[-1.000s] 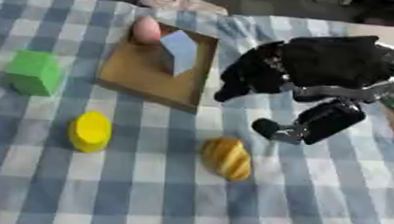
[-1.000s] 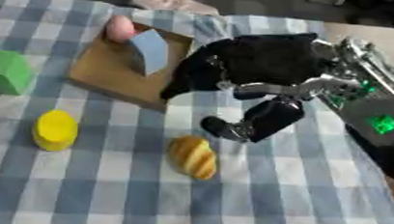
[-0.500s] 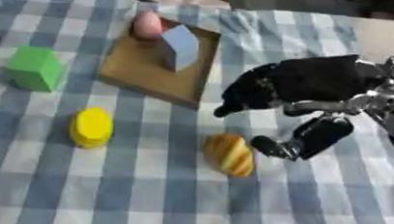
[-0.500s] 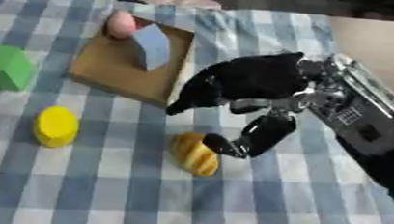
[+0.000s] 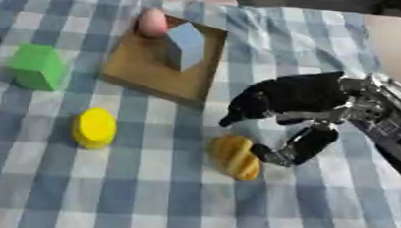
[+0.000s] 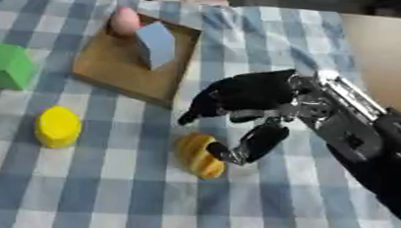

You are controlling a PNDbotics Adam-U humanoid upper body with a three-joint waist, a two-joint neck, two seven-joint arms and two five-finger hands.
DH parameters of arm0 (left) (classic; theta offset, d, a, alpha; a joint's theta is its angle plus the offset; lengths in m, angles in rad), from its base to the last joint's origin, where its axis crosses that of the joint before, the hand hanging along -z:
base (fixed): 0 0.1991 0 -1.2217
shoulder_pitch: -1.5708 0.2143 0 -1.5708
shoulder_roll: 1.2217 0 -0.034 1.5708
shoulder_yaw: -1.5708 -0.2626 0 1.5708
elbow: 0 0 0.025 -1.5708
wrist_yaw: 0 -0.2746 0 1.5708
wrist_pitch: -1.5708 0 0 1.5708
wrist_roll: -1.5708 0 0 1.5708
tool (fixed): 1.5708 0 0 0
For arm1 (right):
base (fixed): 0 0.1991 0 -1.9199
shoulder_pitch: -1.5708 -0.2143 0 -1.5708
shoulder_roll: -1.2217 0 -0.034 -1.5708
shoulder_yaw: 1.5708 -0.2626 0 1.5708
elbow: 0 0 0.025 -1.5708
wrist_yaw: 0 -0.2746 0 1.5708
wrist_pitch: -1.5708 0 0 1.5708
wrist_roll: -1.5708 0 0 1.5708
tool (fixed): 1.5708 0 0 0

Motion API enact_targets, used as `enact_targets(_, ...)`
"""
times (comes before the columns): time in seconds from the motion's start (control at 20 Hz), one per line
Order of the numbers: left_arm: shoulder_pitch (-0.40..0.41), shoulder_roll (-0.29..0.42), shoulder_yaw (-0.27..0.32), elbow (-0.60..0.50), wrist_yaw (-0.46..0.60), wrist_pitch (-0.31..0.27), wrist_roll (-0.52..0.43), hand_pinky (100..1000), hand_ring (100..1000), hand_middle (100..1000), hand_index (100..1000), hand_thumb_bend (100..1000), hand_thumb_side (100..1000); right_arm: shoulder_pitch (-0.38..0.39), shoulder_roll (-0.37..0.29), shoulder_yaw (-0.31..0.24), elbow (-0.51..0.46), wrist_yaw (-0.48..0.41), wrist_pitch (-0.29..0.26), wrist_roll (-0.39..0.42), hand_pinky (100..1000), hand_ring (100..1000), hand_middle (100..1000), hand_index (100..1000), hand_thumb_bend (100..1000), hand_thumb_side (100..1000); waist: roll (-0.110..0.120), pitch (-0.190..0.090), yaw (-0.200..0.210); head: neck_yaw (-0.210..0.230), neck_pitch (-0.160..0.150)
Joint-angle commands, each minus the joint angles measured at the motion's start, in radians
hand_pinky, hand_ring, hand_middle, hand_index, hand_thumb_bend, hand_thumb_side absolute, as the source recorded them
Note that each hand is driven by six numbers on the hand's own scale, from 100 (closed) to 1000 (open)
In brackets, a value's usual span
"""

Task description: Pick up objects on the table and place them in the box.

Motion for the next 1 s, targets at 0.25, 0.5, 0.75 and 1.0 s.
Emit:
enact_targets(0.25, -0.014, 0.008, 0.000, -0.020, 0.000, -0.002, -0.007, 756, 842, 723, 849, 100, 636, -0.003, -0.014, 0.006, 0.028, 0.045, -0.096, 0.032, 879, 890, 761, 891, 100, 684, 0.007, -0.012, -0.001, -0.001, -0.008)
enact_targets(0.5, -0.017, 0.006, 0.000, -0.020, 0.001, -0.003, -0.011, 756, 843, 724, 849, 100, 635, -0.002, -0.010, 0.009, 0.031, 0.056, -0.130, 0.025, 871, 869, 707, 842, 100, 737, 0.008, -0.010, 0.000, -0.001, -0.010)
enact_targets(0.75, -0.020, 0.003, -0.001, -0.020, 0.004, -0.002, -0.012, 756, 843, 724, 850, 100, 636, -0.002, -0.001, 0.012, 0.045, 0.076, -0.141, -0.011, 861, 844, 639, 812, 100, 788, 0.006, -0.007, 0.003, -0.001, -0.011)
enact_targets(1.0, -0.023, 0.000, -0.002, -0.020, 0.006, -0.001, -0.015, 756, 845, 724, 850, 100, 636, -0.005, 0.016, 0.034, 0.084, 0.150, -0.154, -0.047, 849, 834, 625, 814, 100, 779, 0.005, -0.003, 0.007, -0.003, -0.014)
